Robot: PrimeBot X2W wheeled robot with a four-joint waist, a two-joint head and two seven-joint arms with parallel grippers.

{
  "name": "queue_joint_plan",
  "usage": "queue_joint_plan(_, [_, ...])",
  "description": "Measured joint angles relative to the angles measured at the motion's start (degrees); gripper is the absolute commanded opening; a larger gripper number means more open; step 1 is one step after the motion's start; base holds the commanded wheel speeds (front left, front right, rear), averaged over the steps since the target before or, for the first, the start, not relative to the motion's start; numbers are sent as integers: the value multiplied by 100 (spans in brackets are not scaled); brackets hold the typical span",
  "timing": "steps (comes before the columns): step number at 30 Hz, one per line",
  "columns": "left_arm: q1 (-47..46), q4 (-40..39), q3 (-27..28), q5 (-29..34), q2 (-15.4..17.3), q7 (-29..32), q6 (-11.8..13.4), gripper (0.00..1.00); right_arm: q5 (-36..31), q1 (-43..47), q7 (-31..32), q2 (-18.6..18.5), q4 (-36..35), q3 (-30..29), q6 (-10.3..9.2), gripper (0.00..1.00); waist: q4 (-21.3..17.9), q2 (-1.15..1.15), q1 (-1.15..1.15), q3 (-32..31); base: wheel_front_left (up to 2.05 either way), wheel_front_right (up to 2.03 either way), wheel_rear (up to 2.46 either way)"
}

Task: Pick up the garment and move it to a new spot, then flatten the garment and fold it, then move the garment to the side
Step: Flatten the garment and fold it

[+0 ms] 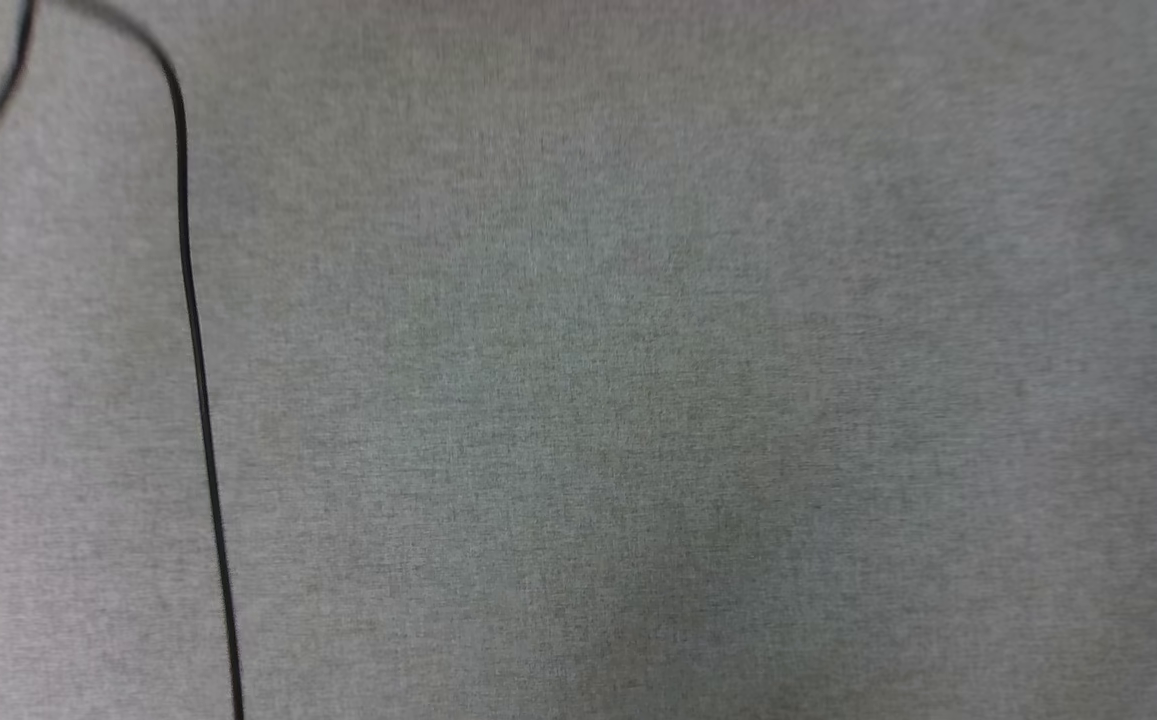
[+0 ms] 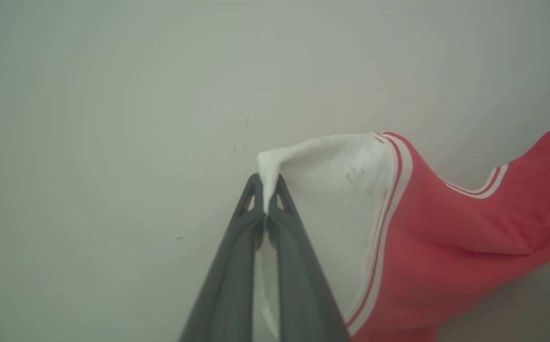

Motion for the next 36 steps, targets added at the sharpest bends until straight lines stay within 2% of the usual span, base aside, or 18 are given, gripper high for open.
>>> queue_joint_plan(6, [1403, -572, 45, -212, 172, -75, 160, 0, 552, 1073, -277, -43, -179, 383, 0, 0, -25, 0, -1, -403, 0, 0, 0])
queue_joint_plan(11, [2682, -1311, 111, -416, 379, -103, 500, 0, 894, 2102, -334, -214, -587, 701, 0, 0, -22, 0, -2, -799, 0, 0, 0])
queue_joint_plan(17, [4350, -2205, 124, -782, 672, -33, 955, 0, 1144, 3344, -320, -457, -1093, 817, 0, 0, -34, 0, -2, -1305, 0, 0, 0])
queue_joint_plan(24, [6171, -2919, 107, -1241, 890, 63, 1471, 0, 1266, 4810, -197, -584, -1505, 576, 0, 0, -56, 0, -3, -1879, 0, 0, 0])
queue_joint_plan(27, [6579, -3047, 102, -1355, 923, 67, 1622, 0, 1288, 5237, -186, -602, -1584, 445, 0, 0, -62, 0, -3, -2026, 0, 0, 0])
queue_joint_plan(28, [6929, -3161, 113, -1443, 965, 64, 1750, 0, 1294, 5663, -140, -649, -1669, 305, 0, 0, -65, 0, -3, -2160, 0, 0, 0])
queue_joint_plan(29, [6929, -3161, 113, -1443, 965, 64, 1750, 0, 1294, 5663, -140, -649, -1669, 305, 0, 0, -65, 0, -3, -2160, 0, 0, 0])
queue_joint_plan(30, [7277, -3249, 152, -1590, 980, 58, 1852, 0, 1281, 6072, -134, -683, -1737, 96, 0, 0, -64, 0, -3, -2281, 0, 0, 0])
queue_joint_plan(36, [7982, -3449, 234, -1824, 988, 4, 2064, 0, 1291, 7123, -46, -697, -2025, -602, 1, 0, -64, 1, -3, -2507, 0, 0, 0])
